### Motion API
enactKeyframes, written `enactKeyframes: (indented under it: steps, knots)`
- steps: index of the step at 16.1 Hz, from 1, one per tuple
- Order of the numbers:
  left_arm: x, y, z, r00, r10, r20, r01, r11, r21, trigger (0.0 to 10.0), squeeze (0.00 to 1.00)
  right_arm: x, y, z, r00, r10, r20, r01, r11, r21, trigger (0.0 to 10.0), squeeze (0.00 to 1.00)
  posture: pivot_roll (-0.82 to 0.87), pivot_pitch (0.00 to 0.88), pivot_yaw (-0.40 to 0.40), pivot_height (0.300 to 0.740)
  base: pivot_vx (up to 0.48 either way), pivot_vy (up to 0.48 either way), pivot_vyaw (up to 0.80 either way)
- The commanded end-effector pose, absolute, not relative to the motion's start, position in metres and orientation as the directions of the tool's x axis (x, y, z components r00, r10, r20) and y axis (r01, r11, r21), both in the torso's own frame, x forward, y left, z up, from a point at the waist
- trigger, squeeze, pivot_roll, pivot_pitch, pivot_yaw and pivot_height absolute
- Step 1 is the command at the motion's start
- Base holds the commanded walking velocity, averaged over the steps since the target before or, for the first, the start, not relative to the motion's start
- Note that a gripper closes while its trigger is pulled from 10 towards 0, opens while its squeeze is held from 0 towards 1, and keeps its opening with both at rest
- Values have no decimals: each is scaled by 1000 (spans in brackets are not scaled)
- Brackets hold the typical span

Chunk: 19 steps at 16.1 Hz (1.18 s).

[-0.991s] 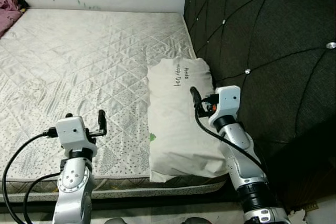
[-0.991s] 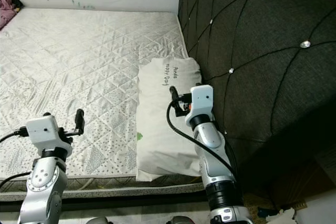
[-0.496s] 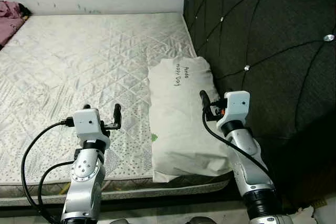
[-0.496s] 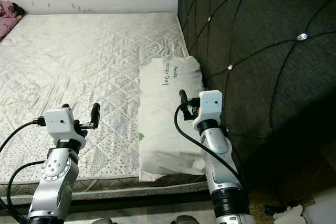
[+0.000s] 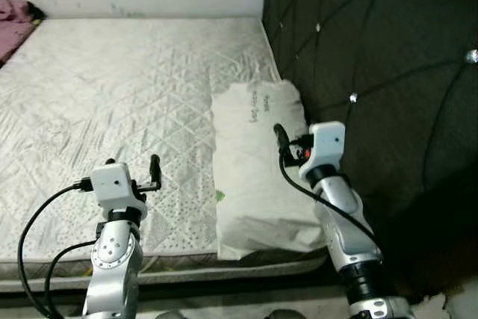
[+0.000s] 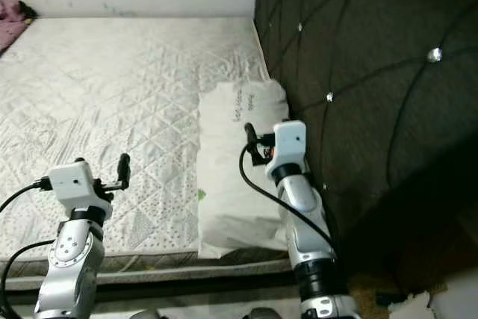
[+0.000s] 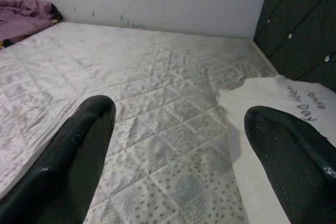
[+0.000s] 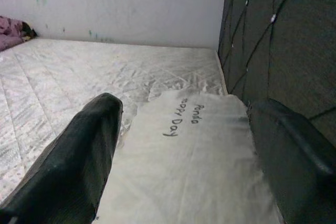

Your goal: Clean up the room

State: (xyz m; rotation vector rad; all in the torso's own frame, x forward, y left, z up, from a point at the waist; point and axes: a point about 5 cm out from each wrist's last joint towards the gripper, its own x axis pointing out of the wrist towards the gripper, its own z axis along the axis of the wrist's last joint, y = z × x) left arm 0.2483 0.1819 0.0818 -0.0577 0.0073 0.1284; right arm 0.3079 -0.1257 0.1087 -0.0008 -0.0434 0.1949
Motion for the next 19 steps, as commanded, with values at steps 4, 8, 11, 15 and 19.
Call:
enactKeyframes:
  steps: [4, 8, 11, 15, 19]
  knots:
    - [247, 182, 85, 992, 125, -5, -126, 990, -60, 10000, 0, 311, -126, 110, 979, 199, 40, -199, 980, -1, 10000, 0, -76, 13, -16, 740, 0, 480, 0]
    - [245, 184, 85, 990, 139, -3, -139, 989, -55, 10000, 0, 312, -122, 109, 975, 219, 33, -219, 976, -1, 10000, 0, -56, 18, -29, 740, 0, 480, 0]
    - [245, 185, 86, 990, 143, -3, -143, 988, -54, 10000, 0, 313, -121, 108, 974, 226, 30, -226, 974, 2, 10000, 0, -56, 18, -31, 740, 0, 480, 0]
    - [245, 186, 87, 989, 150, 2, -150, 987, -55, 10000, 0, 315, -121, 107, 973, 228, 20, -228, 974, -1, 10000, 0, -55, 17, -35, 740, 0, 480, 0]
    - [246, 188, 88, 988, 156, 4, -155, 986, -56, 10000, 0, 316, -118, 107, 971, 237, 17, -237, 972, -3, 10000, 0, -50, 14, -38, 740, 0, 480, -256]
